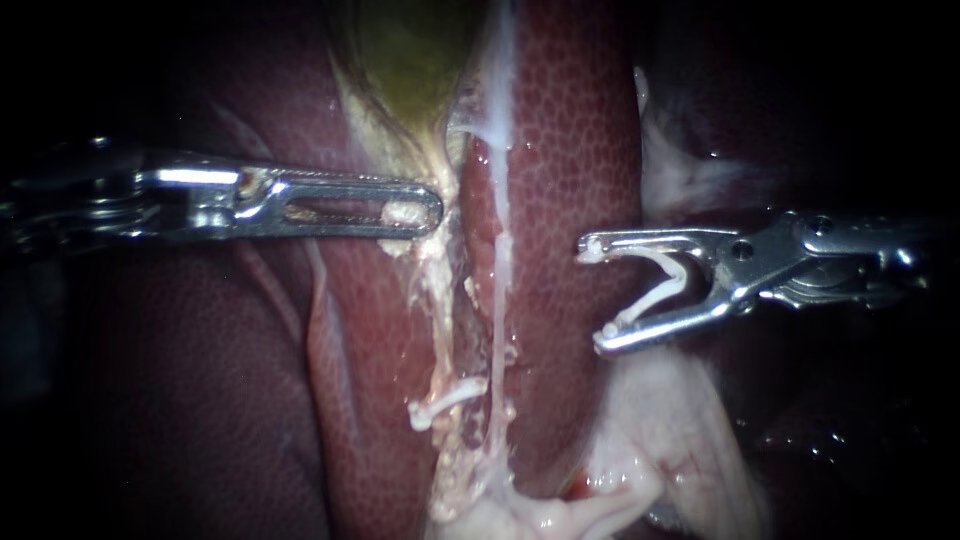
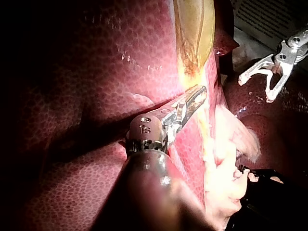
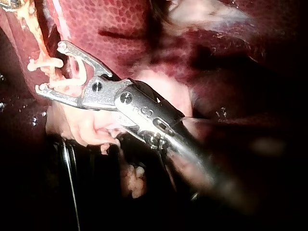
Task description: Clipping second clip left tube
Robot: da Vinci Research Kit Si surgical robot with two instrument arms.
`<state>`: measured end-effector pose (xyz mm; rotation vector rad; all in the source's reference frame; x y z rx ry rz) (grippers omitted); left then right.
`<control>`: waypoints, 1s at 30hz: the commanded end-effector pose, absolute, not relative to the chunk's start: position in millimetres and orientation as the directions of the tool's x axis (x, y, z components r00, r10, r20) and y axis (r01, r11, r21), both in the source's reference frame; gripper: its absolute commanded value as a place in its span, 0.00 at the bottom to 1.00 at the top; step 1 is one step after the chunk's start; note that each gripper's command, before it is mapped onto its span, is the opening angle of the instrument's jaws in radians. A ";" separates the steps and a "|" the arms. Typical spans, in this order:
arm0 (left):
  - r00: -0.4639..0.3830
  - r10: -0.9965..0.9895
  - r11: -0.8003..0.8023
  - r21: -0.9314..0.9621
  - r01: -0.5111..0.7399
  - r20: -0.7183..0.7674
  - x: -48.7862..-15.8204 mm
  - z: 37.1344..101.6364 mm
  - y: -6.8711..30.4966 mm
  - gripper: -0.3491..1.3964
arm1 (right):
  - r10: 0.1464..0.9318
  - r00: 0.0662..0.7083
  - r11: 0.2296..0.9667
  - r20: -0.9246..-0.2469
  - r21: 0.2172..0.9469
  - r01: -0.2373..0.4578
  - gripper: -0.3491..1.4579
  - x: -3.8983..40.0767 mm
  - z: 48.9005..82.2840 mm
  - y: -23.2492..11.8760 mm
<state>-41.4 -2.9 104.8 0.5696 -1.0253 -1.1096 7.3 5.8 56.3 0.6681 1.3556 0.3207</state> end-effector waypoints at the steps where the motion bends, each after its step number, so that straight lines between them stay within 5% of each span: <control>1: 0.086 -0.920 0.377 0.808 0.453 0.382 -41.4 104.8 -2.9 0.00 | 0.577 0.208 0.776 -0.790 0.610 0.162 0.52 7.3 56.3 5.8; 30: 0.019 -0.916 0.360 0.801 0.479 0.401 -32.9 96.2 1.8 0.00 | 0.577 0.208 0.776 -0.790 0.609 0.163 0.52 7.4 56.5 5.7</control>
